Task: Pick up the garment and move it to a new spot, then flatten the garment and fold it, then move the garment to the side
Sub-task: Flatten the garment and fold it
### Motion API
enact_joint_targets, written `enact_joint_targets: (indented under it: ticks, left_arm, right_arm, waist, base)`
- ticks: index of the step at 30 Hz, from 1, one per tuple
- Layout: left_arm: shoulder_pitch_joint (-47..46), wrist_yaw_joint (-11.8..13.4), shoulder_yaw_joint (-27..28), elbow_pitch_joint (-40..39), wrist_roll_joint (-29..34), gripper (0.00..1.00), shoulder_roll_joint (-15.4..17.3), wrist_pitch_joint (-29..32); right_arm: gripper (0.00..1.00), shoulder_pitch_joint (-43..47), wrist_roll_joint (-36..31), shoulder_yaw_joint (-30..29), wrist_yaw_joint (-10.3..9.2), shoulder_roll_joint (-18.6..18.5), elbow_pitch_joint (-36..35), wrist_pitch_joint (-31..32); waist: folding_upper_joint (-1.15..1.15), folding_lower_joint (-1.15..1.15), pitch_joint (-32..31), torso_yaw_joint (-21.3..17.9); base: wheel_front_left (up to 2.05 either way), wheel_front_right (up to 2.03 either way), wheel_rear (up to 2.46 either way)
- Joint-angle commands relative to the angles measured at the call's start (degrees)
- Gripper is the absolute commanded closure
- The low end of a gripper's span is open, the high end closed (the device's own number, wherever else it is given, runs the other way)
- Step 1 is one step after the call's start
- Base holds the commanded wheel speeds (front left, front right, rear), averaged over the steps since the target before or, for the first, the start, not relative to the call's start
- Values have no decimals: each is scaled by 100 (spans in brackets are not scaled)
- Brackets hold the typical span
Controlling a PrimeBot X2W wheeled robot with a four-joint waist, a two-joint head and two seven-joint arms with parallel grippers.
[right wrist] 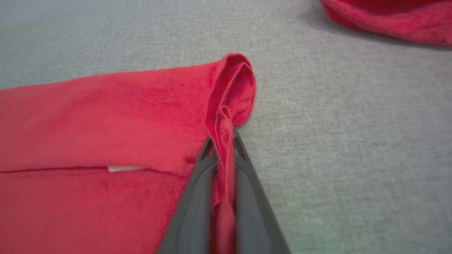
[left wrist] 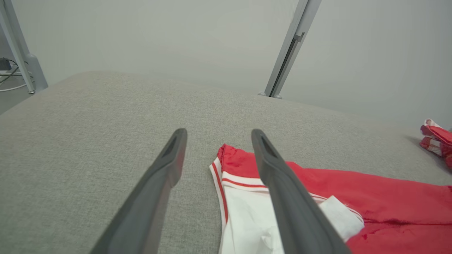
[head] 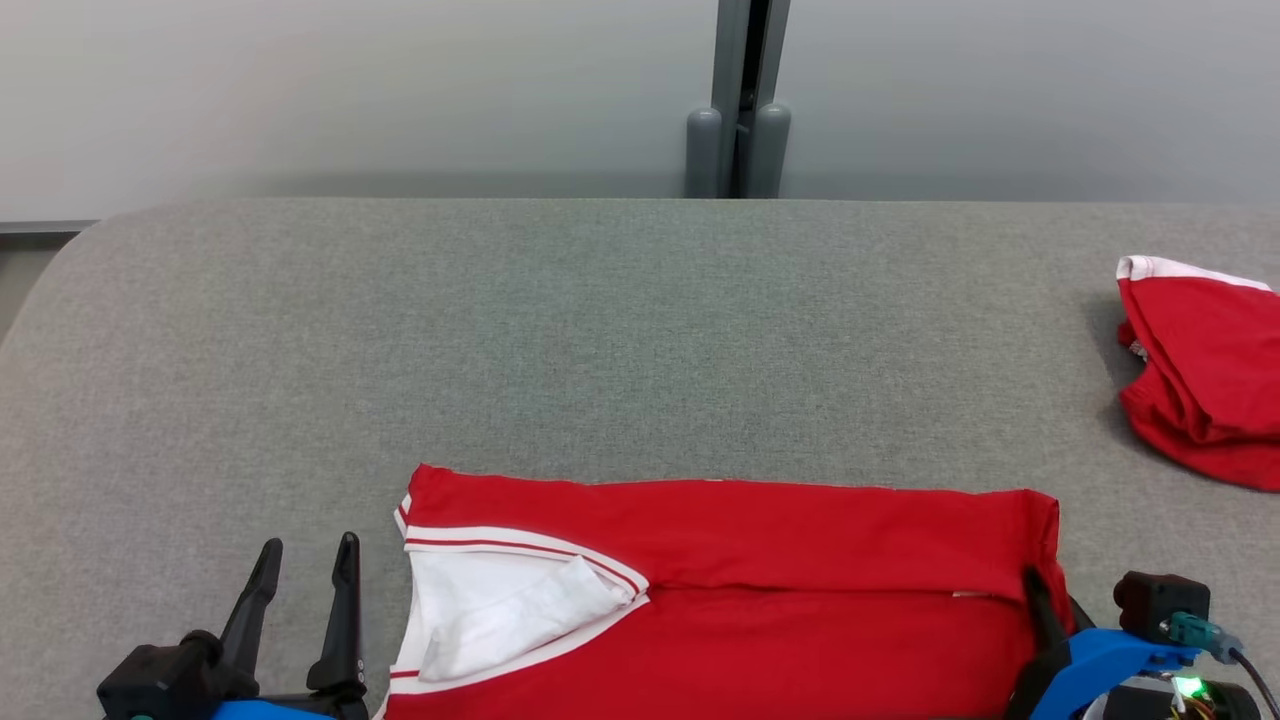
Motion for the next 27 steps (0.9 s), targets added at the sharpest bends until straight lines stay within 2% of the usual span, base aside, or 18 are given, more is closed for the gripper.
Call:
enact_joint_targets:
  ticks: [1,8,14,21,23,24,27]
  left_arm:
    - [-26,9,19,-26,-19,0,-14,-13]
    - [-81,-4,-39,-6,-17,0,-52,-9]
    - [-119,-47,-115,120,-29,0,-123,-9]
    - [-191,-82,-158,281,-9,0,-142,9]
    - [-219,-70,-154,315,2,0,-140,7]
    - [-241,-88,-169,335,6,0,-150,8]
    - [-259,-95,-164,362,-1,0,-162,0]
  right_arm:
    - [100,-82,-61,-114,-5,-23,24,3]
    - [100,-167,167,-704,-4,-181,-619,353]
    - [100,132,587,-745,-2,-267,-1499,916]
    - [100,379,1318,196,-1,-29,-2373,1495]
    - [100,422,1629,590,-1,-5,-2526,1565]
    - [100,449,1963,1067,0,-2,-2585,1515]
    - [100,303,2442,1750,0,-12,-2521,1368]
  waist:
    - [0,-1,-35,-85]
    - [0,-1,-57,-333]
    - [0,-1,-91,-431]
    - [0,-1,-140,-351]
    - [0,-1,-142,-295]
    - [0,-1,-149,-218]
    - [0,-1,-163,-111]
  base:
    - [0,0,0]
    - [0,0,0]
    - [0,0,0]
    - [0,0,0]
    - [0,0,0]
    - [0,0,0]
    - [0,0,0]
